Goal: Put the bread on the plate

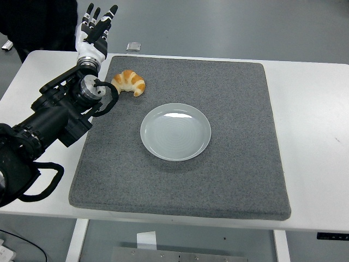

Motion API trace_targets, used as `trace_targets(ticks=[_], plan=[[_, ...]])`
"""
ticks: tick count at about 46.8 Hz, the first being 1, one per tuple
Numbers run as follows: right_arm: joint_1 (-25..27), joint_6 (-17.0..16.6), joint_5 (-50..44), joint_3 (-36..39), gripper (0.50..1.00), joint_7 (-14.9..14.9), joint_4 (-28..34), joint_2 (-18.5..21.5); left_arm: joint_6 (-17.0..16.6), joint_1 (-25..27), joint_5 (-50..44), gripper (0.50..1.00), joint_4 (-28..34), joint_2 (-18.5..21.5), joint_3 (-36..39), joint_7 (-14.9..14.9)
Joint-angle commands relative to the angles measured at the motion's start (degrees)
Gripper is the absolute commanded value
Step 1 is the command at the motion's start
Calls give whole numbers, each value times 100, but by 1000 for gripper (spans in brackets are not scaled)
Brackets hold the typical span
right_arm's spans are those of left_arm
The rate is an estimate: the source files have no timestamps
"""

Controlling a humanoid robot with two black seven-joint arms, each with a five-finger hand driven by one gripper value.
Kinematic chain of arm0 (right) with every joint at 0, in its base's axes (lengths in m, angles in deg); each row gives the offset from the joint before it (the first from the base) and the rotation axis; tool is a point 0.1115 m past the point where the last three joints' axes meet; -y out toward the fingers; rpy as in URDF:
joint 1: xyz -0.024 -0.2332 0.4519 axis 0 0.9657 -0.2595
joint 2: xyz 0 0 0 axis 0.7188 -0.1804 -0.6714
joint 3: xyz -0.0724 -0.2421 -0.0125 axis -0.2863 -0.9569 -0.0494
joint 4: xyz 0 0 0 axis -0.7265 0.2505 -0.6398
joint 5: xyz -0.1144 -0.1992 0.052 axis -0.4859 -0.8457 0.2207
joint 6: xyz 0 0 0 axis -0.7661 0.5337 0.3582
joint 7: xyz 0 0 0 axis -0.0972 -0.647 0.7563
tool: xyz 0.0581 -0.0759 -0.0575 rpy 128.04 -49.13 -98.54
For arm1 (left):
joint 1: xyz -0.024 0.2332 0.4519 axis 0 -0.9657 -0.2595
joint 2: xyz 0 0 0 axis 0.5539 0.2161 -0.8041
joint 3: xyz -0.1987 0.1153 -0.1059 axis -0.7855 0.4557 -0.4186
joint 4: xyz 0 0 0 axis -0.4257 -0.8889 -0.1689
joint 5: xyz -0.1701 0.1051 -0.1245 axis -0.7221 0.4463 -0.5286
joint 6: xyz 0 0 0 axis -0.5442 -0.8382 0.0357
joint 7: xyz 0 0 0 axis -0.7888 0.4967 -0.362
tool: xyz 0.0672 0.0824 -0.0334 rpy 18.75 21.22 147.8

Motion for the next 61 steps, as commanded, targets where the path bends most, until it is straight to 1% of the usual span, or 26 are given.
trace_targets(ticks=[1,4,7,11,19,23,25,30,33,36,37,39,40,43,45,47,51,55,58,61], plan=[[0,0,6,0,932,0,0,0,0,-21,52,1000,8,1,17,-52],[0,0,6,0,932,0,0,0,-18,-21,358,1000,-9,1,26,-105],[0,0,-2,0,932,0,0,0,-88,-12,605,1000,-1,-17,9,-96],[0,0,-2,0,932,0,0,0,-149,-12,667,1000,17,-17,18,-96],[0,0,6,0,932,0,0,0,-167,23,746,1000,35,45,44,-70],[0,0,6,0,932,0,0,0,-176,111,1053,1000,105,124,324,-35],[0,0,-2,0,932,0,0,0,-176,155,1290,1000,122,255,570,-26],[0,0,6,0,932,0,0,0,-176,453,1739,1000,122,563,1413,0],[0,0,6,0,932,0,0,0,-167,647,1959,994,122,774,2046,0],[0,0,6,0,932,0,0,0,-150,919,2099,977,131,1011,2652,9],[0,0,6,0,932,0,0,0,-158,1007,2135,979,131,1073,2880,18],[0,0,-2,0,932,0,0,0,-167,1156,2205,1000,123,1152,3416,18],[0,0,6,0,932,0,0,0,-167,1244,2231,1000,131,1178,3715,27],[0,0,-2,0,932,0,0,0,17,1534,2240,1000,184,1336,4436,53],[0,0,-2,0,932,0,0,0,201,1710,2249,1000,376,1573,4885,44],[0,0,-2,0,932,0,0,0,316,1833,2249,1000,648,1749,5175,44],[0,0,6,0,932,0,0,0,430,2158,2276,1000,1167,2065,5685,44],[0,0,-2,0,932,0,0,0,448,2554,2495,1000,1703,2400,6274,44],[0,0,-2,0,932,0,0,0,448,2782,2819,1000,1976,2488,6565,44],[0,0,-2,0,932,0,0,0,448,2871,3320,1000,2187,2593,6706,36]])
